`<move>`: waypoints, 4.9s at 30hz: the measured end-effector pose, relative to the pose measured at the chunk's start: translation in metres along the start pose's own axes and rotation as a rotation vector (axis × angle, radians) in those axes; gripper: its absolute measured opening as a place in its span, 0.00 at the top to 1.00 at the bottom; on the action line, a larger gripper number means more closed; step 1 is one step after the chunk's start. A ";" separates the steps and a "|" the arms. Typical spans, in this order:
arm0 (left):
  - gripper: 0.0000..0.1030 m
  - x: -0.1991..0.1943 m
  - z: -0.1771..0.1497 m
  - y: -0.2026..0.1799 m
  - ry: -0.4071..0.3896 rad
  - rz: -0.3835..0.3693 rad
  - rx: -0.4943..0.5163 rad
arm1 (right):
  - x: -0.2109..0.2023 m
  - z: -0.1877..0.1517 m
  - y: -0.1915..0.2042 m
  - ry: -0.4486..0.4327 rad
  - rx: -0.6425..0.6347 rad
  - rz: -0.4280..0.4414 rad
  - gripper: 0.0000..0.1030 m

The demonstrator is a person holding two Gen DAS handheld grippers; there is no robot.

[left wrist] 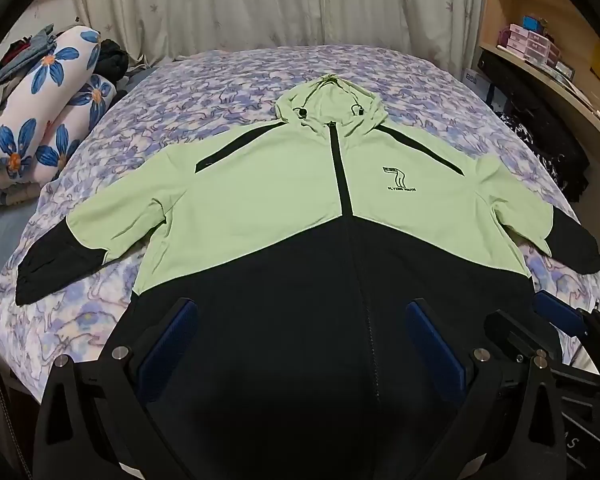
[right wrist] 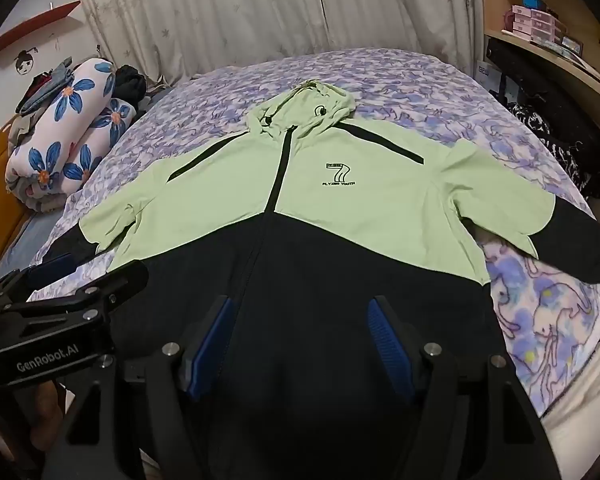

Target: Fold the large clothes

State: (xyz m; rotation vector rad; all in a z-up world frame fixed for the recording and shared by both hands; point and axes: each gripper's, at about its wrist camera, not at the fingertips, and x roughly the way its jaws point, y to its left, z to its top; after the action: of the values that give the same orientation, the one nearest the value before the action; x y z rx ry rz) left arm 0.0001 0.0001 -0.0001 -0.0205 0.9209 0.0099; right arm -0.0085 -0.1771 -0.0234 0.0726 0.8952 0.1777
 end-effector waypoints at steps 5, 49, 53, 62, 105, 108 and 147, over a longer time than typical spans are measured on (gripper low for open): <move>0.01 -0.001 0.000 0.001 -0.006 0.009 -0.004 | 0.001 -0.001 0.000 0.004 -0.001 -0.002 0.32; 0.01 -0.013 -0.008 0.008 -0.004 0.033 0.019 | -0.002 -0.004 0.005 0.006 0.001 0.000 0.32; 0.01 -0.013 -0.006 0.008 -0.002 0.034 0.018 | -0.002 -0.003 0.005 0.007 0.000 0.001 0.32; 0.01 -0.012 -0.007 0.008 -0.002 0.036 0.020 | -0.002 -0.003 0.006 0.009 0.000 0.000 0.32; 0.01 -0.013 0.034 -0.008 -0.094 -0.031 0.062 | -0.026 0.046 -0.026 -0.075 -0.014 -0.040 0.33; 0.01 -0.011 0.059 -0.014 -0.144 -0.040 0.087 | -0.035 0.072 -0.046 -0.096 0.010 -0.065 0.33; 0.09 0.208 0.173 -0.149 0.033 -0.134 0.098 | 0.015 0.023 -0.493 0.126 0.895 -0.552 0.33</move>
State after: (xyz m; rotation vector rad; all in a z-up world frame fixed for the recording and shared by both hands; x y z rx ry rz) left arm 0.2665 -0.1456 -0.0591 0.0090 0.9501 -0.1602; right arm 0.0798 -0.6585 -0.0885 0.6415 1.0306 -0.7510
